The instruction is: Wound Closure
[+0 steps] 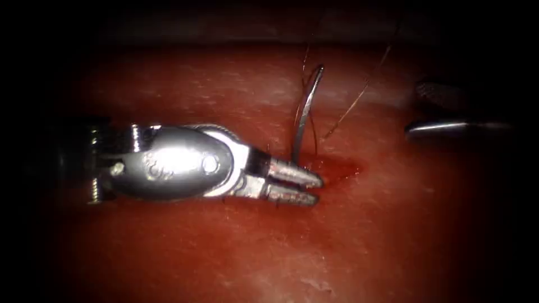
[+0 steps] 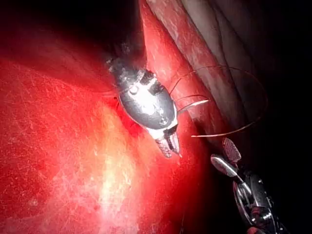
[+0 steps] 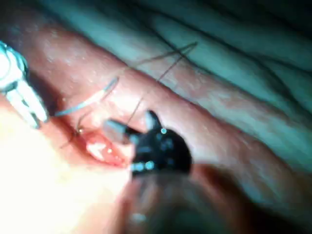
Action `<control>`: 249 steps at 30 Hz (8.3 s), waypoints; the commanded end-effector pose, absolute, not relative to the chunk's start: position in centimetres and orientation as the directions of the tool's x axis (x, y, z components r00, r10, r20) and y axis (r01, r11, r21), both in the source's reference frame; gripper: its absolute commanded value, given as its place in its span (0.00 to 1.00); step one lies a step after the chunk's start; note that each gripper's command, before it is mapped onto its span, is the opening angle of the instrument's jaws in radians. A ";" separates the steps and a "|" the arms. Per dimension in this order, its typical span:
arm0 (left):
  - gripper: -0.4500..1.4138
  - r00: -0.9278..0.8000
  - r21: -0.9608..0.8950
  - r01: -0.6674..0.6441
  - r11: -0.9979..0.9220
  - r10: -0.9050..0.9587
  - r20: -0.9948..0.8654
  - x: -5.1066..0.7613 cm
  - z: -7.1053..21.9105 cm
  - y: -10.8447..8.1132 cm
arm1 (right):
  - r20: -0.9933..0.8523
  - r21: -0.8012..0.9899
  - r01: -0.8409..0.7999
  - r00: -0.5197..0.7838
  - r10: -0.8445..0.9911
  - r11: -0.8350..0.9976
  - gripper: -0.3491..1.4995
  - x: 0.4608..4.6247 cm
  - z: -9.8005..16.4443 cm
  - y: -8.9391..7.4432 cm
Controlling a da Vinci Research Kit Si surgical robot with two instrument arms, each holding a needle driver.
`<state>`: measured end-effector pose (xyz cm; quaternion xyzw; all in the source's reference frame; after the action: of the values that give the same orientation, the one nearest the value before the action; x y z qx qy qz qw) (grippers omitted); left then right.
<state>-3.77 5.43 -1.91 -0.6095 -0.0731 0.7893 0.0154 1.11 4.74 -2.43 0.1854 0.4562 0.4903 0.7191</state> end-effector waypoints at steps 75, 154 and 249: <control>0.66 -0.164 -0.441 0.046 -0.896 0.429 -0.888 -3.99 -1.8 5.3 | -0.147 0.987 -0.100 -0.267 0.952 0.124 0.00 1.66 -1.6 4.4; 0.05 -0.835 -0.630 -0.313 -0.710 0.522 -0.173 -4.28 -0.2 5.5 | -0.842 0.538 -0.236 -0.095 0.532 0.809 0.00 1.46 -1.9 4.8; 0.53 -0.760 -0.828 -0.196 -0.525 0.615 -0.210 -4.36 -1.1 5.0 | -0.888 0.345 -0.181 0.253 0.383 0.921 0.00 1.77 -1.4 4.7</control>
<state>-4.28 4.97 -1.10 -0.2506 -0.4196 0.8378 0.2435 1.70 4.65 -1.45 0.0884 0.5823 0.1817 0.7874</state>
